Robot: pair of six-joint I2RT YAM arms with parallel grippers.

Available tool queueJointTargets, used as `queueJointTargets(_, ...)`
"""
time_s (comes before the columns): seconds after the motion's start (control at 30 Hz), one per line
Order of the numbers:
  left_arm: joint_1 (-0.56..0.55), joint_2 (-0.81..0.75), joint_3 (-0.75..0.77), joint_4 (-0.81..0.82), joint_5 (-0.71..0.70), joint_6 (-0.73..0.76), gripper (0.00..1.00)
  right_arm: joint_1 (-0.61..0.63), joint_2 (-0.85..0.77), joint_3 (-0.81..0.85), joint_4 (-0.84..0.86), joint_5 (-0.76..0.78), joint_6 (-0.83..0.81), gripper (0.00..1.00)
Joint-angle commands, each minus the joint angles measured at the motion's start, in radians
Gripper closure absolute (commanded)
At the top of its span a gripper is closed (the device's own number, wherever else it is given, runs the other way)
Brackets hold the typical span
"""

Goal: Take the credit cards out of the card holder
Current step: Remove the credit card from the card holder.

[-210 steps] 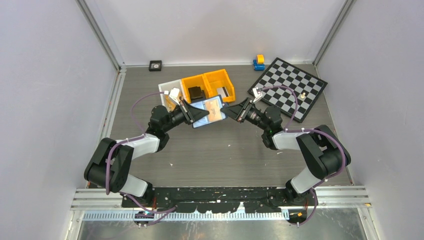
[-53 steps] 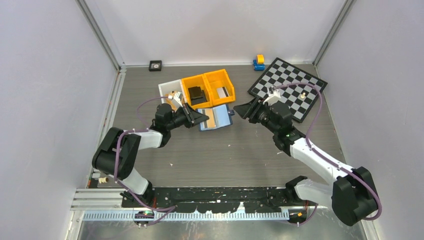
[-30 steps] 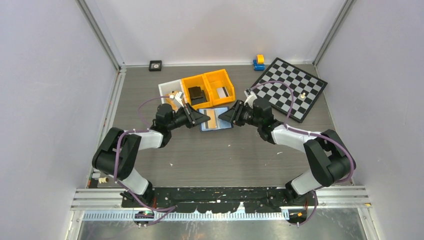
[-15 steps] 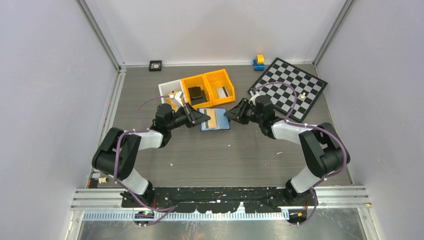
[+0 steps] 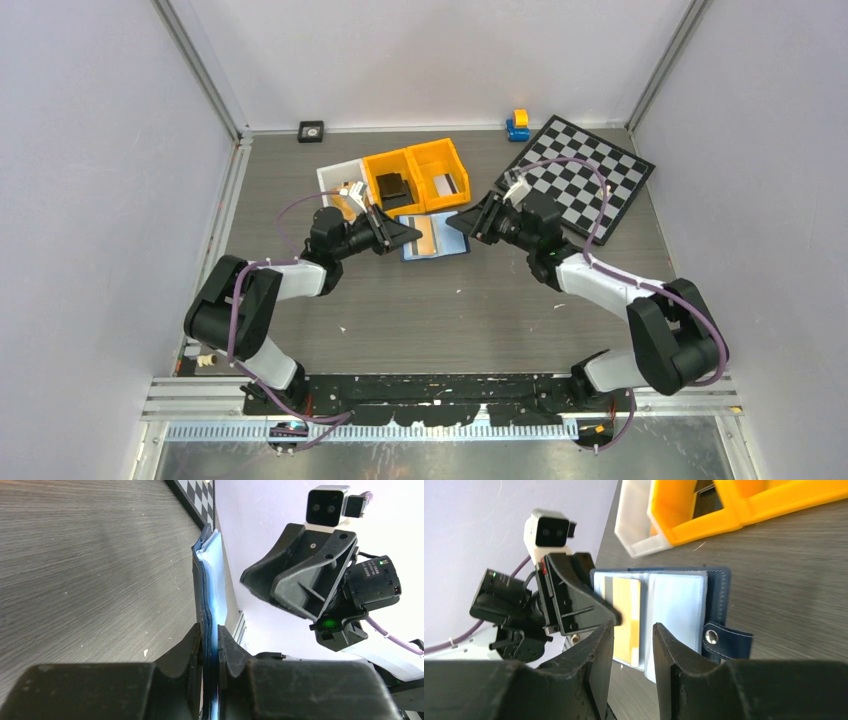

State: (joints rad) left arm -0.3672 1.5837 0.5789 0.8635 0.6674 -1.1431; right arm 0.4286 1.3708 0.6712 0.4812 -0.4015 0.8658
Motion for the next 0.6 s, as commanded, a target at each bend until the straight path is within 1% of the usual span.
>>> queueJointTargets(0.0, -0.006, -0.008, 0.016, 0.093, 0.034, -0.020, 0.97, 0.043, 0.074, 0.034, 0.118, -0.096, 0.018, 0.61)
queueJointTargets(0.1, -0.006, -0.015, 0.016, 0.114, 0.042, -0.031, 0.97, 0.043, 0.143, 0.036, 0.201, -0.145, 0.074, 0.69)
queueJointTargets(0.17, -0.006, -0.018, 0.016, 0.122, 0.047, -0.038, 0.97, 0.044, 0.180, 0.044, 0.246, -0.181, 0.105, 0.72)
queueJointTargets(0.23, -0.006, -0.018, 0.016, 0.134, 0.053, -0.043, 0.97, 0.044, 0.205, 0.047, 0.293, -0.202, 0.137, 0.72)
queueJointTargets(0.4, -0.006, -0.024, 0.017, 0.143, 0.059, -0.052, 0.97, 0.043, 0.227, 0.055, 0.313, -0.226, 0.154, 0.72)
queueJointTargets(0.57, -0.006, -0.008, 0.023, 0.184, 0.077, -0.084, 0.97, 0.043, 0.249, 0.051, 0.385, -0.256, 0.199, 0.72)
